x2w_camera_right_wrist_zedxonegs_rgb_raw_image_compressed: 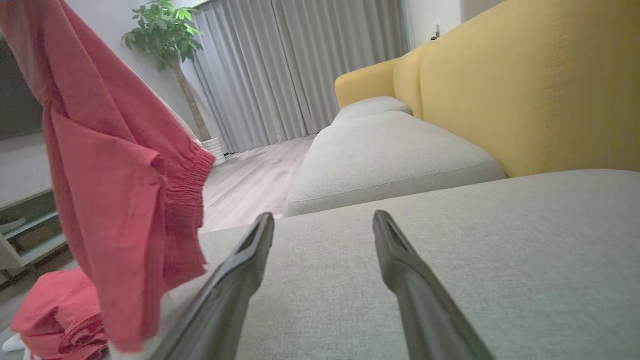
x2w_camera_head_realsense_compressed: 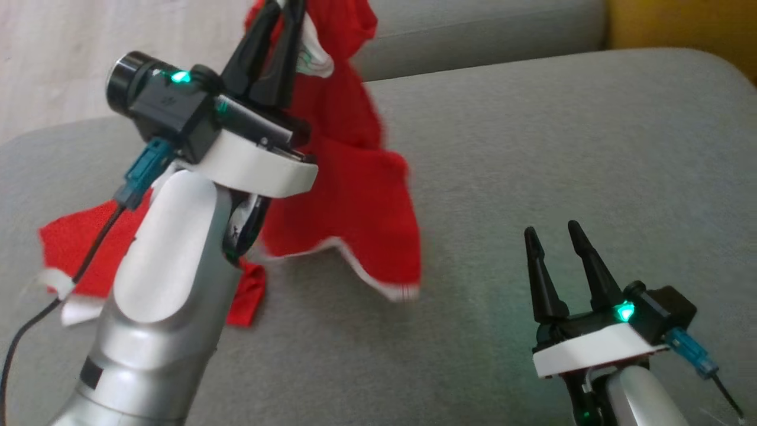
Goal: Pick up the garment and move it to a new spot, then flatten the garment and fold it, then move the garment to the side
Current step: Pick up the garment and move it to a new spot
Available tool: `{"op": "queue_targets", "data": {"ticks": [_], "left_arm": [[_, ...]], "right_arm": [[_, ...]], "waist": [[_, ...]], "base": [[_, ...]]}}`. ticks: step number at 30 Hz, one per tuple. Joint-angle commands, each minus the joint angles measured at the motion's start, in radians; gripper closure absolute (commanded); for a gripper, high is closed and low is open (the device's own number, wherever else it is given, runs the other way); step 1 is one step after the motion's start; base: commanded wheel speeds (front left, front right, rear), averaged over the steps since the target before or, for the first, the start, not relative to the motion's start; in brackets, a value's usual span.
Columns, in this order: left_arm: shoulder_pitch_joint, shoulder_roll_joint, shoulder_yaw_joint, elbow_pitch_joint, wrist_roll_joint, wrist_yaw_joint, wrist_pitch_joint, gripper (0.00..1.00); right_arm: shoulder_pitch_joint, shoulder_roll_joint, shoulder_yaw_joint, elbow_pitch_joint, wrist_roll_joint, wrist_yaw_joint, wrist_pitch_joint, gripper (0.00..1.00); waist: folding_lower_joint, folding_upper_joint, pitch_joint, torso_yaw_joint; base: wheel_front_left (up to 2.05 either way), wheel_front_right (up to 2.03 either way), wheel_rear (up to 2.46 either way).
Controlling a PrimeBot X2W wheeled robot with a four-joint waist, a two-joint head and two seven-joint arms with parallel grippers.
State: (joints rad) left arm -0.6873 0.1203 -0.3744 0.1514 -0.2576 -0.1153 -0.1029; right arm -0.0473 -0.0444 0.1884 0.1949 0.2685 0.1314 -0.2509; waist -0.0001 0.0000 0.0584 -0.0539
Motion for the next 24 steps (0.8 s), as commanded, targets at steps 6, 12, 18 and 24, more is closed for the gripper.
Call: {"op": "queue_targets", "data": {"ticks": [6, 12, 18, 24], "left_arm": [[-0.081, 0.024, 0.000, -0.030, -0.009, -0.005, 0.034, 1.00], [-0.139, 0.010, -0.015, 0.069, 0.004, 0.010, 0.048, 1.00], [-0.235, 0.003, -0.048, 0.235, 0.024, 0.003, 0.029, 1.00], [-0.314, 0.004, -0.101, 0.414, 0.041, -0.007, 0.004, 0.00]], "right_arm": [[-0.043, -0.006, 0.044, -0.056, 0.024, -0.001, -0.011, 0.00], [-0.061, -0.006, 0.089, -0.088, 0.061, -0.001, -0.011, 0.00], [-0.083, -0.006, 0.160, -0.122, 0.107, -0.001, -0.011, 0.00], [-0.090, -0.006, 0.194, -0.139, 0.122, -0.001, -0.011, 0.00]], "waist": [[0.0001, 0.0000, 0.025, -0.134], [0.0001, 0.0000, 0.080, -0.267], [0.0001, 0.0000, 0.140, -0.368], [0.0001, 0.0000, 0.178, -0.405]], "base": [[0.00, 0.00, 0.00], [0.00, 0.00, 0.00], [0.00, 0.00, 0.00], [0.00, 0.00, 0.00]]}}
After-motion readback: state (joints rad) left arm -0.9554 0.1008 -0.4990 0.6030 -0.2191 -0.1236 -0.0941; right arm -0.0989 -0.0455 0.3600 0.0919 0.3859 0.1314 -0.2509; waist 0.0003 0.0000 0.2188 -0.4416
